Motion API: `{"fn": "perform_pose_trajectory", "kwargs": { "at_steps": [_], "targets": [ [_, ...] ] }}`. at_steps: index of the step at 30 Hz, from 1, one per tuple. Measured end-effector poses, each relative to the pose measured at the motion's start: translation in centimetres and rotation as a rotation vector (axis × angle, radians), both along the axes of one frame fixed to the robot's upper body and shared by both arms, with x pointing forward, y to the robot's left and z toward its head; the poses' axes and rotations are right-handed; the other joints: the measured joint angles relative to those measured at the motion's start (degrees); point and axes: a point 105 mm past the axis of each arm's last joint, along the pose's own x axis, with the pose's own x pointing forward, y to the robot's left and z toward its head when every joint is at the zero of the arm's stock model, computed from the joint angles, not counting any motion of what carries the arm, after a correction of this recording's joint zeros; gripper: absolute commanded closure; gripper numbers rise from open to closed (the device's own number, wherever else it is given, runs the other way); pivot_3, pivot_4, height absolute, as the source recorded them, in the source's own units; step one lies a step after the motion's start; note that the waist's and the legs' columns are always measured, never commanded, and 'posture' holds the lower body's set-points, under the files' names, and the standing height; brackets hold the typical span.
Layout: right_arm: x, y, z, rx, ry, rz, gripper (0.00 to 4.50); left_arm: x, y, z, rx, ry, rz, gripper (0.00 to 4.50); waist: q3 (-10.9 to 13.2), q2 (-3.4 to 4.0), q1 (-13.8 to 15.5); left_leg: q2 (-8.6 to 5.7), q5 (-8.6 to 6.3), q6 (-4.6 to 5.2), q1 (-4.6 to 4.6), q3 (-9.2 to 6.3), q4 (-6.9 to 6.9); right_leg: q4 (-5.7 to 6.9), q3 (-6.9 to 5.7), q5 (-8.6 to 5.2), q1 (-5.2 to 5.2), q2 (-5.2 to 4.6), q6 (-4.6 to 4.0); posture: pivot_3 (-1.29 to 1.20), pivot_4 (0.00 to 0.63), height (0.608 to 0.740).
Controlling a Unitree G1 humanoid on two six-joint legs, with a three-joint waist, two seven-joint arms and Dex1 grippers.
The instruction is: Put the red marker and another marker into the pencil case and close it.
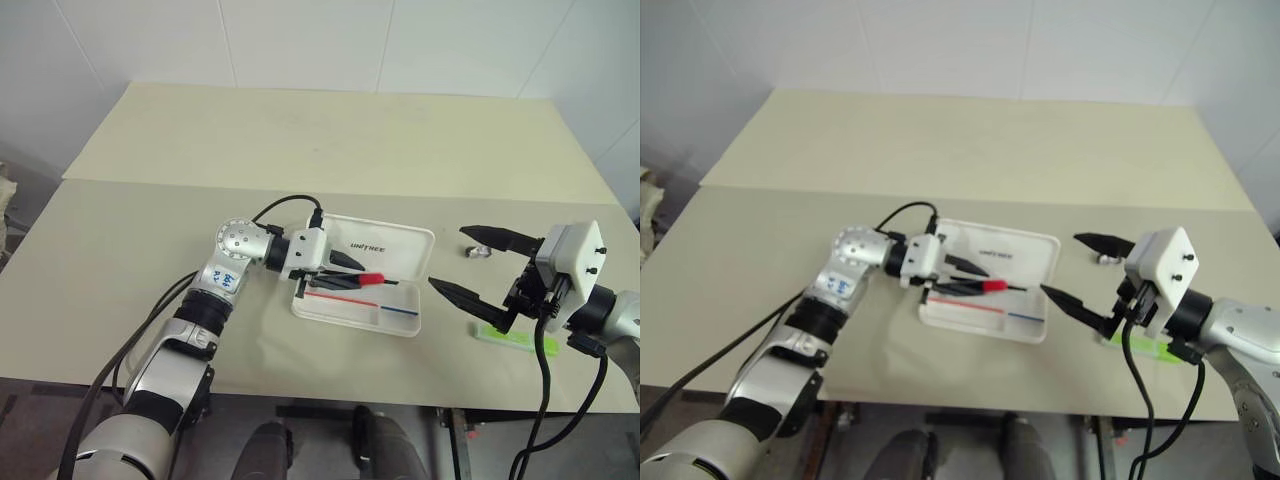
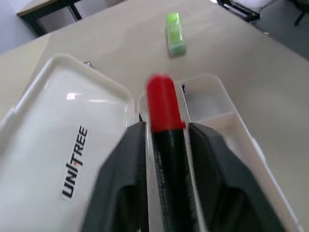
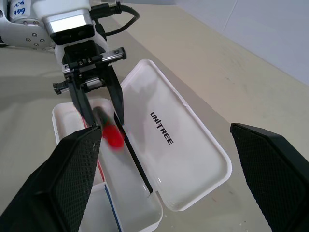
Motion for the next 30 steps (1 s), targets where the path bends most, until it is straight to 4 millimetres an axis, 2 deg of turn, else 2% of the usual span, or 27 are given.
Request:
{"fn": "perform_pose_trajectory", "kwargs": {
  "at_steps": [6, 10, 15, 17, 21, 25, 27, 30],
  "targets": [
    [-0.1, 0.1, 0.1, -0.001, -0.007, 0.0, 0.0, 0.3, -0.6, 0.2, -0.005, -0.018, 0.009, 0.06, 0.0, 0.0, 0.0, 0.0, 0.0, 0.0, -0.01, 0.0, -0.01, 0.12, 0.0, 0.01, 0.0, 0.01, 0.02, 0.0, 0.15, 0.74],
    [-0.1, 0.2, 0.0, 0.002, -0.005, 0.002, 0.0, 0.3, -1.3, 0.8, -0.049, 0.026, 0.013, 0.01, 0.0, 0.0, 0.0, 0.0, 0.0, 0.01, -0.01, 0.0, -0.01, 0.14, 0.01, 0.02, 0.0, 0.02, 0.03, 0.0, 0.15, 0.74],
    [0.1, 0.7, -0.5, 0.013, 0.017, 0.027, 0.0, -1.2, -1.6, 4.2, -0.185, 0.1, -0.051, 0.01, 0.0, 0.01, -0.2, 0.05, -0.01, 0.02, 0.02, 0.02, -0.02, 0.22, 0.15, 0.02, 0.0, 0.13, 0.03, 0.0, 0.15, 0.74],
    [0.2, 0.6, -0.6, 0.016, 0.021, 0.03, 0.0, -2.0, -1.5, 4.8, -0.211, 0.13, -0.079, 0.01, 0.0, 0.02, -0.2, 0.07, -0.01, 0.02, 0.05, 0.03, -0.01, 0.22, 0.25, 0.02, 0.01, 0.21, 0.03, 0.0, 0.15, 0.74],
    [1.0, 0.5, -1.4, 0.015, 0.073, 0.075, 0.0, -3.4, 0.8, 6.0, -0.293, 0.232, -0.078, 0.01, 0.0, 0.02, -0.7, 0.21, -0.01, 0.01, 0.12, 0.07, 0.02, 0.22, 0.43, 0.02, -0.02, 0.41, -0.02, 0.0, 0.15, 0.74],
    [1.4, -1.1, -3.1, -0.018, 0.154, 0.066, 0.0, -4.0, 3.7, 7.3, -0.3, 0.216, -0.031, 0.01, 0.0, 0.04, -0.7, 0.22, -0.01, 0.01, 0.23, 0.09, 0.02, 0.24, 0.46, -0.02, 0.0, 0.42, -0.09, 0.0, 0.15, 0.74],
    [1.4, -1.9, -3.9, -0.046, 0.19, 0.07, 0.0, -4.5, 4.5, 7.2, -0.297, 0.225, -0.027, 0.01, 0.0, 0.04, -0.6, 0.21, -0.01, 0.01, 0.22, 0.11, 0.03, 0.23, 0.49, -0.02, 0.01, 0.42, -0.08, 0.0, 0.15, 0.74],
    [1.3, -3.7, -5.4, -0.086, 0.261, 0.061, 0.0, -5.3, 6.1, 5.8, -0.244, 0.249, -0.002, 0.01, 0.0, 0.04, -0.6, 0.21, -0.01, 0.0, 0.22, 0.14, 0.03, 0.22, 0.5, -0.01, 0.01, 0.42, -0.07, 0.0, 0.15, 0.74]
  ]
}}
